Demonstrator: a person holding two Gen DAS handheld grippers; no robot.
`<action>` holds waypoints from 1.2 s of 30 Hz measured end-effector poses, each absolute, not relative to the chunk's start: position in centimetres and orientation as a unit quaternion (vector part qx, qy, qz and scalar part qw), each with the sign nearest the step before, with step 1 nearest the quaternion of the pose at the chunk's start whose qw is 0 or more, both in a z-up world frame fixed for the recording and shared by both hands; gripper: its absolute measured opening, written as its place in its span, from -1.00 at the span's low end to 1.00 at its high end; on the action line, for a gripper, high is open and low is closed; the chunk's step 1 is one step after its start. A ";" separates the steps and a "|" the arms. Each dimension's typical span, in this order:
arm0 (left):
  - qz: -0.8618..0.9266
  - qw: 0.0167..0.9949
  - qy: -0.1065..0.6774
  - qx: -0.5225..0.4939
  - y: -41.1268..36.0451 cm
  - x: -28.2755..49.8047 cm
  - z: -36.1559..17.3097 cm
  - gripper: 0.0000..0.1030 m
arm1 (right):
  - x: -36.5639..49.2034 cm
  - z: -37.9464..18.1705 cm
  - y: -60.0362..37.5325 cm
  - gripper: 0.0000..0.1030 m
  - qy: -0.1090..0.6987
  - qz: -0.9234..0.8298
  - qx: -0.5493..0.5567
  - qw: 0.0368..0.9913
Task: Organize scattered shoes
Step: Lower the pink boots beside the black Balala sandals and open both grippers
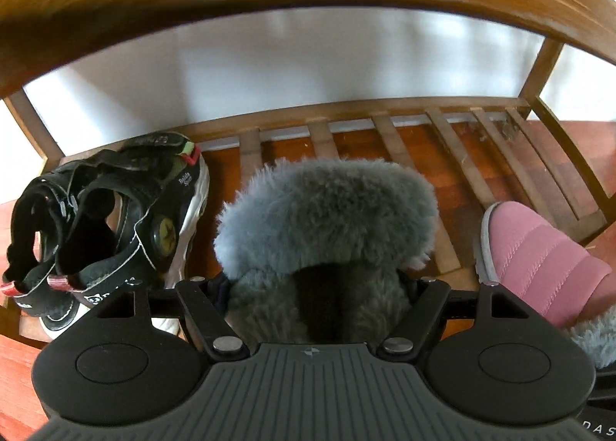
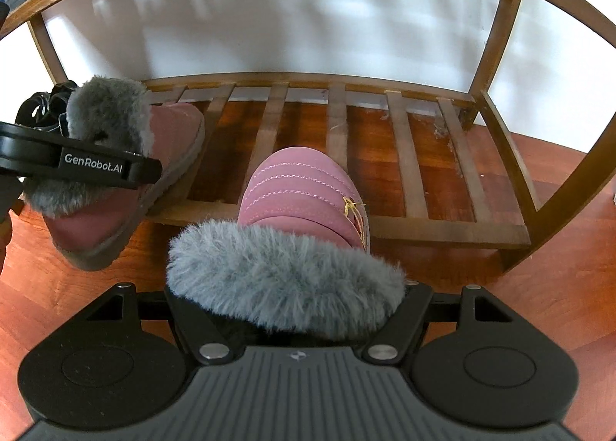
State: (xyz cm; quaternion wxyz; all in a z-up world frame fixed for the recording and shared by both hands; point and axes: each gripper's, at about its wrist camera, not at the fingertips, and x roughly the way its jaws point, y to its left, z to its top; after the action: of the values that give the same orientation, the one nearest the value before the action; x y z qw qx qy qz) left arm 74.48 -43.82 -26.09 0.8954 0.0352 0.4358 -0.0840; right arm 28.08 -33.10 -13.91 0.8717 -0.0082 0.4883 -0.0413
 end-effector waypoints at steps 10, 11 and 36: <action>-0.098 0.898 0.429 0.030 -42.8 73.7 -25.4 0.51 | 29.4 -13.8 -32.2 0.48 0.483 -0.019 -0.024 0.875; -0.099 0.898 0.429 0.029 -42.8 73.6 -25.3 0.51 | 29.5 -13.8 -32.0 0.48 0.482 -0.015 -0.026 0.876; -0.082 0.891 0.447 0.003 -38.4 63.4 -21.9 0.58 | 36.1 -15.4 -28.5 0.56 0.481 0.051 -0.091 0.871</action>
State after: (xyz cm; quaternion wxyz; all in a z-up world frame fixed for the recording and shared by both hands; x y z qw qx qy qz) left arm 63.43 -38.42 -21.93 0.8907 0.0026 0.4471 -0.0819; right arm 36.11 -28.50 -15.37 0.8707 -0.0909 0.4806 0.0508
